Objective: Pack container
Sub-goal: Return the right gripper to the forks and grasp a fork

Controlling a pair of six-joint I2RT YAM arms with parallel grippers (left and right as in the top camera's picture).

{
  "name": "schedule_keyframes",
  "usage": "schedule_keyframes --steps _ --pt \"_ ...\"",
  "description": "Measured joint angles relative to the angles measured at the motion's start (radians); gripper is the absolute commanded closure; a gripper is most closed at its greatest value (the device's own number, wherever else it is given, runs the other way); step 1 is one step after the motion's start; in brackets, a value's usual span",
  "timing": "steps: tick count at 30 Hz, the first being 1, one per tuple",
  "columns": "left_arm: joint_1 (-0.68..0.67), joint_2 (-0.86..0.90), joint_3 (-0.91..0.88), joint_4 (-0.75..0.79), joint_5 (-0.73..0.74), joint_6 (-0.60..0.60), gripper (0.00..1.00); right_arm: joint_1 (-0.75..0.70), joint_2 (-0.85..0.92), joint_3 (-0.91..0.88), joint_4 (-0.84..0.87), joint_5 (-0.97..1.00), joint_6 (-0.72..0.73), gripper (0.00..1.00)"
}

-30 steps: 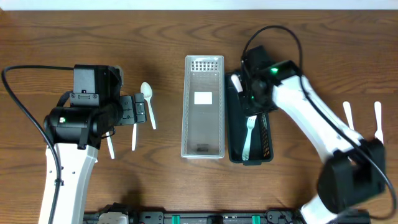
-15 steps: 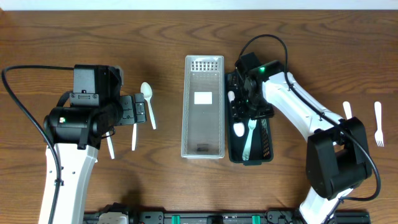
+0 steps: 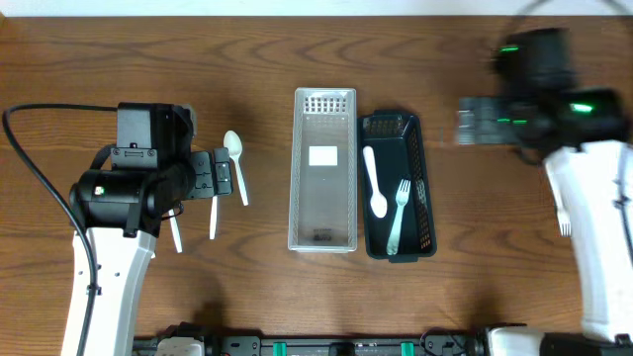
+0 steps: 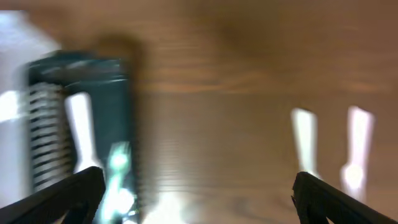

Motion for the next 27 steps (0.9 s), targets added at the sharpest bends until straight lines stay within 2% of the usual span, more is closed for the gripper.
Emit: schedule_keyframes --steps 5,10,17,27 --pt "0.0 0.0 0.0 0.0 0.0 0.0 0.02 -0.302 0.047 -0.025 -0.01 -0.015 -0.144 0.01" --pt "0.0 0.0 0.0 0.0 0.0 0.0 0.02 -0.483 0.157 -0.121 0.037 -0.019 -0.253 0.01" --pt "0.0 0.0 0.0 0.0 0.0 0.0 0.02 -0.577 0.317 -0.228 0.105 -0.018 -0.311 0.01" --pt "0.0 0.0 0.0 0.0 0.0 0.0 0.02 -0.587 0.46 -0.229 0.14 -0.019 -0.353 0.05"
